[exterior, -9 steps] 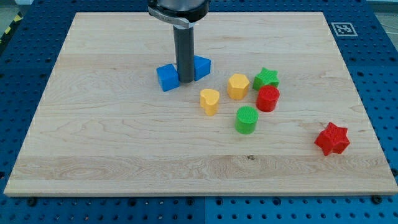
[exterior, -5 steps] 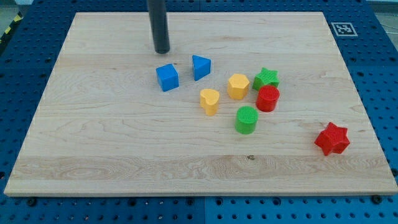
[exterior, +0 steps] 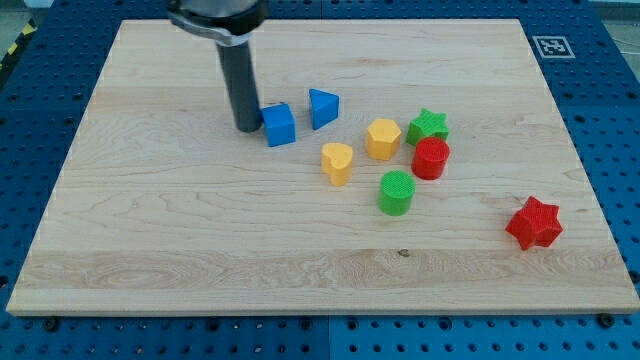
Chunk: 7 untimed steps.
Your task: Keep the blue cube at the top of the yellow heart
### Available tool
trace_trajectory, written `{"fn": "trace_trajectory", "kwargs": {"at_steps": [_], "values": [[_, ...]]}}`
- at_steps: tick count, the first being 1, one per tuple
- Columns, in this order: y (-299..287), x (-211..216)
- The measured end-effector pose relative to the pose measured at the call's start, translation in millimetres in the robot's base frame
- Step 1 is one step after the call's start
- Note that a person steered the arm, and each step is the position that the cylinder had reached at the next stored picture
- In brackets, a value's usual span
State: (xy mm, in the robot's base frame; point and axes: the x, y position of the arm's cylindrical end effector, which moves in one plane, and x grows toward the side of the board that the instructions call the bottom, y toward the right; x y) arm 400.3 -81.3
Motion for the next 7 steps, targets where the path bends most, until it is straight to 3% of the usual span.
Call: {"fn": "trace_trajectory", "kwargs": {"at_steps": [2,5,7], "values": [[50.2,6.3],[69.6,105.2],[104.3,119.0]]}}
